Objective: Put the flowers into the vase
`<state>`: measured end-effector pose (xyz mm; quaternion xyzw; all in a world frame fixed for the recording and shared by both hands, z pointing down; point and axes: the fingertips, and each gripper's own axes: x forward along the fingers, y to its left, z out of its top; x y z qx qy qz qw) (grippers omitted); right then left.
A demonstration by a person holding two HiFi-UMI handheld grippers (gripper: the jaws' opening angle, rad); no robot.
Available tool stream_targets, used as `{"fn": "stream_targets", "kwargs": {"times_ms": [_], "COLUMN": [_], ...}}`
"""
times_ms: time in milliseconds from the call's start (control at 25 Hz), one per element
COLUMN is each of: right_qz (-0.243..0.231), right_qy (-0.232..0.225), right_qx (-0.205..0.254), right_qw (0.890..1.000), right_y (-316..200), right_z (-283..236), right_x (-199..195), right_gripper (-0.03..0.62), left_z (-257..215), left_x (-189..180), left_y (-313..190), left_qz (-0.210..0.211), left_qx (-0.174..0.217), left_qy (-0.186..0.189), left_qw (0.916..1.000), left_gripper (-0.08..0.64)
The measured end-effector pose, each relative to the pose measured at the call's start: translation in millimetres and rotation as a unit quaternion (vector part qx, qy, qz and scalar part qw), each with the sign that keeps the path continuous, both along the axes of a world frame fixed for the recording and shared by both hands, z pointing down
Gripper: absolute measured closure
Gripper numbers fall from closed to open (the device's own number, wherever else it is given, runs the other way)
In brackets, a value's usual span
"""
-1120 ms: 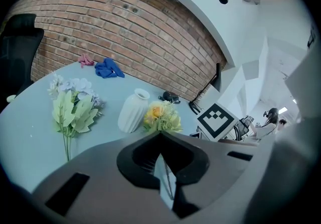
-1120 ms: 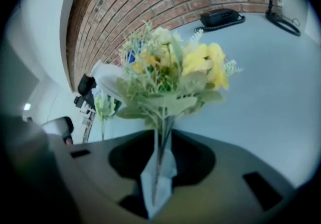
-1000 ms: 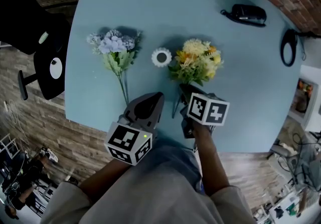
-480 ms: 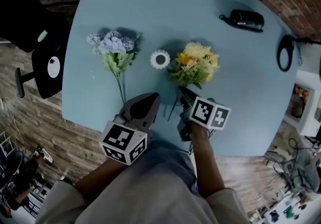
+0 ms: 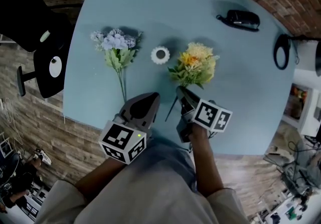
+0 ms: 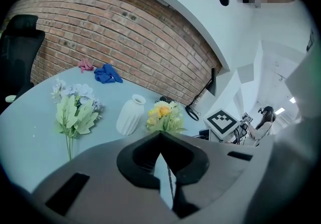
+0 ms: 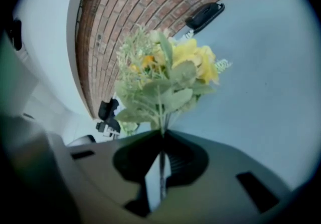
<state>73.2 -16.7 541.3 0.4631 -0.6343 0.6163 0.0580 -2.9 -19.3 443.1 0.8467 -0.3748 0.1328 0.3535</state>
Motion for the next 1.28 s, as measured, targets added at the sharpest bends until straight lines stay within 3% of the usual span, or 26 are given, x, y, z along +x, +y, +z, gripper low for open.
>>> {"fn": "stream_targets", "kwargs": {"times_ms": [120, 320, 680, 960, 1280], "right_qz": [0.002, 0.028, 0.010, 0.005, -0.007], "right_qy": [0.005, -0.026, 0.023, 0.023, 0.025], "right_qx": [0.023, 0.046, 0.123, 0.170, 0.200], "right_qw": [1.000, 0.998, 0.992, 0.985, 0.979], "right_y": [1.2, -1.1, -13.8, -23.1, -31.4], "right_z": [-13.0, -33.7, -71.0, -96.3, -113.9], "right_x": [2.8, 8.2, 17.9, 19.4, 12.2], "right_gripper": [0.546, 0.546, 0.546, 0.546, 0.546], "left_z": [-5.6, -10.8, -27.2, -35.2, -35.6], "left_x": [-0.5, 2.6, 10.1, 2.2, 1.9], "left_y": [3.5, 7.9, 6.3, 0.5, 4.2], "left_qz": [-0.002, -0.004, -0.028, -0.051, -0.050], "left_qx": [0.004, 0.011, 0.020, 0.030, 0.029], "left_qy": [0.001, -0.001, 0.020, 0.020, 0.018], "left_qw": [1.0000, 0.9999, 0.9992, 0.9980, 0.9982], "left_gripper": [0.540, 0.540, 0.540, 0.540, 0.540]}}
